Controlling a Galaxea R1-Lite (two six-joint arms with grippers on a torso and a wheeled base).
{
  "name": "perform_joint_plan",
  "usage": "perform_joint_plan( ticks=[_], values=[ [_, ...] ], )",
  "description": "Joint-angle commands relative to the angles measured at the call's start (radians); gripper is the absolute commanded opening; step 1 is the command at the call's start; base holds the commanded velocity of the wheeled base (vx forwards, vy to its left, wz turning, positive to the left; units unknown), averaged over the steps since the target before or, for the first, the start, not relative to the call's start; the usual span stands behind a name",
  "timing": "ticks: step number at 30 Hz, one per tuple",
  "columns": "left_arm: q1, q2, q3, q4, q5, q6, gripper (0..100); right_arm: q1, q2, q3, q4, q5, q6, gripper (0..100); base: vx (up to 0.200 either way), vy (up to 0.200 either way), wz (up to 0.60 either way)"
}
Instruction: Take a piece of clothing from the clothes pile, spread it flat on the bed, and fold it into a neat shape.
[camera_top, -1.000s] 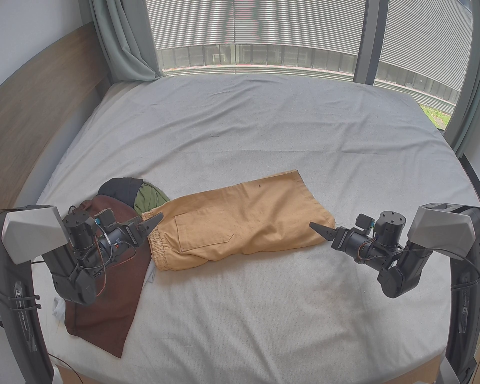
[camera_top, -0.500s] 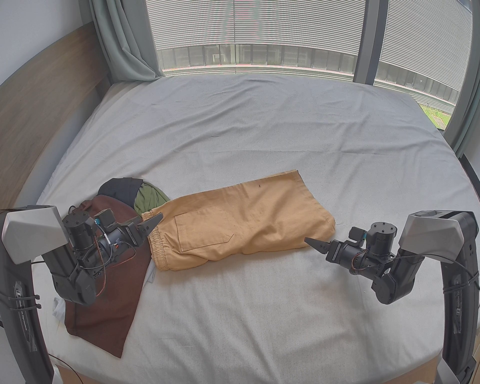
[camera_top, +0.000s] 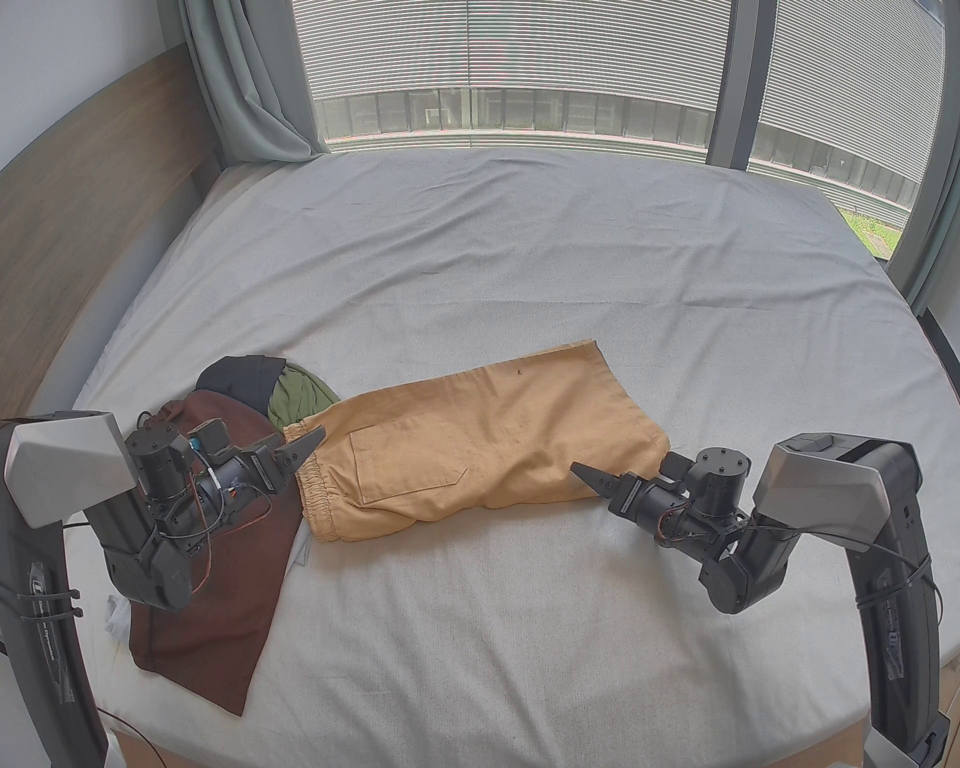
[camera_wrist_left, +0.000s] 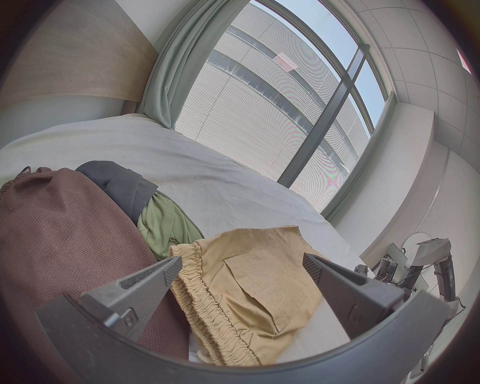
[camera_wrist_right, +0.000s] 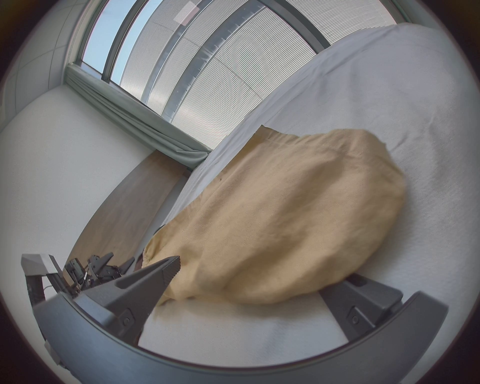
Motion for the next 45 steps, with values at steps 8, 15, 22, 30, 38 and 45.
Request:
perform_joint_plan(
  ticks=[8,15,22,30,38,45],
  values=[
    [0.002,-0.002,-0.003,-0.001,0.0,-0.003,100,0.039,0.054,-0.093,-0.027,-0.006,0.087,100,0.0,0.0,0.0],
    [0.002,0.003,-0.003,-0.001,0.0,-0.001,100,0.038,0.063,-0.093,-0.027,-0.007,0.087,100,0.0,0.0,0.0],
    [0.0,0.004,-0.003,-0.001,0.0,-0.001,100,0.036,0.066,-0.1,-0.025,-0.032,0.087,0,0.0,0.0,0.0],
    [0.0,0.003,-0.001,-0.001,0.0,-0.001,100,0.036,0.064,-0.095,-0.027,-0.032,0.087,0,0.0,0.0,0.0],
    [0.002,0.003,-0.001,-0.002,-0.042,-0.001,100,0.044,0.009,0.0,-0.027,-0.032,0.08,0,0.0,0.0,0.0],
    [0.003,-0.006,-0.003,-0.002,-0.043,-0.004,100,0.058,-0.043,0.114,-0.074,-0.034,0.063,0,0.0,0.0,0.0]
  ],
)
